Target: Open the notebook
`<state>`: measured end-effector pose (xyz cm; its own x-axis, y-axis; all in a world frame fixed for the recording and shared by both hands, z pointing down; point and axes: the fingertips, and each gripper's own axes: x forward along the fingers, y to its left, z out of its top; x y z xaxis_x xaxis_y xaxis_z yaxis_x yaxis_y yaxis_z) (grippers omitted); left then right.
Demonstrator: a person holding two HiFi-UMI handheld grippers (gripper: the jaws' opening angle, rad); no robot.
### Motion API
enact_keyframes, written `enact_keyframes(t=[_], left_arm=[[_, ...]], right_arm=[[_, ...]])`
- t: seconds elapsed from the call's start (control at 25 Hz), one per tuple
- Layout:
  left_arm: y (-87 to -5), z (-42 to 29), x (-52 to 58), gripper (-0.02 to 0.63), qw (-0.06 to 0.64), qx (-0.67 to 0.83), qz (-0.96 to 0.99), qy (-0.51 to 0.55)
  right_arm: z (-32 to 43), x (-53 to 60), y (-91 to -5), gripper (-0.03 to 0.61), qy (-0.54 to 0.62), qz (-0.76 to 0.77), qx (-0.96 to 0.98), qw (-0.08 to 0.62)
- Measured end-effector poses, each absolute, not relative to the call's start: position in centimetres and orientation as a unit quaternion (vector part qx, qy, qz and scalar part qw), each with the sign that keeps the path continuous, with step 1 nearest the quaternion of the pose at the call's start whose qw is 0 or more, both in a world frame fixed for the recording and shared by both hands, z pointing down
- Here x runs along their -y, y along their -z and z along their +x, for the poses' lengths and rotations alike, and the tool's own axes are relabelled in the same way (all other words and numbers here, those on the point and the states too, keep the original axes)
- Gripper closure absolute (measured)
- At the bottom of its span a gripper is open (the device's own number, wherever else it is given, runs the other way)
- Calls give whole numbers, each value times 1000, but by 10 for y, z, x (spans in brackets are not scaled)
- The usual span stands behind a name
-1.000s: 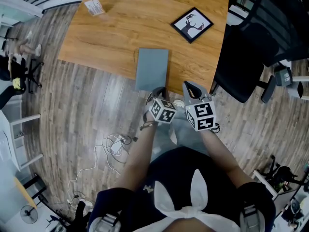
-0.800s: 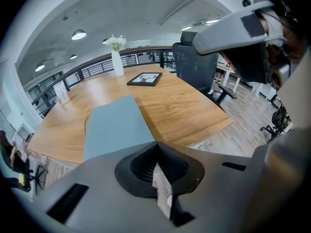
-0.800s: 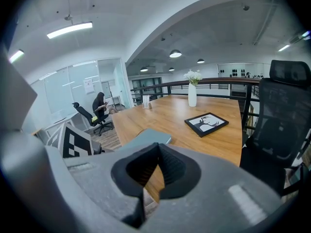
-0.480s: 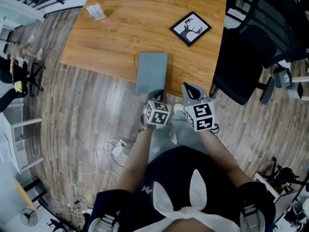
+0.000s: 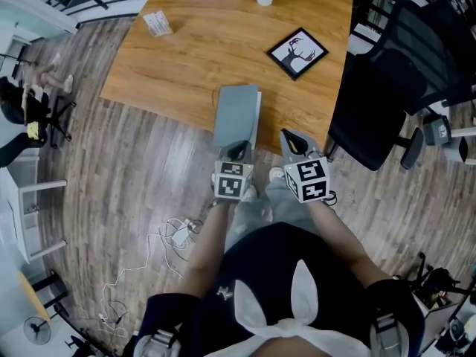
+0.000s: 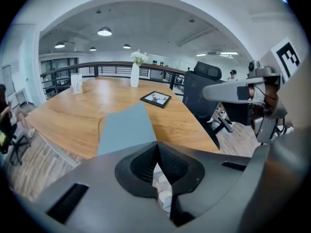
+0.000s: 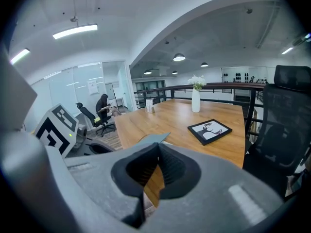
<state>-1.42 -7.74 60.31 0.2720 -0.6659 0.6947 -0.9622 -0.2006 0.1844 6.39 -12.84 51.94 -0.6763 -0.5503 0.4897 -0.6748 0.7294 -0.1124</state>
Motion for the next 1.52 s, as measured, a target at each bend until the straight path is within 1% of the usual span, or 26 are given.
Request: enact_keyframes(t=[0.52,0.88,1.52], left_arm=[[-572,-48,76,595,281,608,716,-197],[-555,-83,71,595,268,666,681,-147],[-536,-177,72,595,261,637,710,-148]], right_arm=[[52,136,-516,581,-131,296,921,217],[25,136,-523,581,-108,253,936,222],[-52,147,-531,581,-135,302,915,230]])
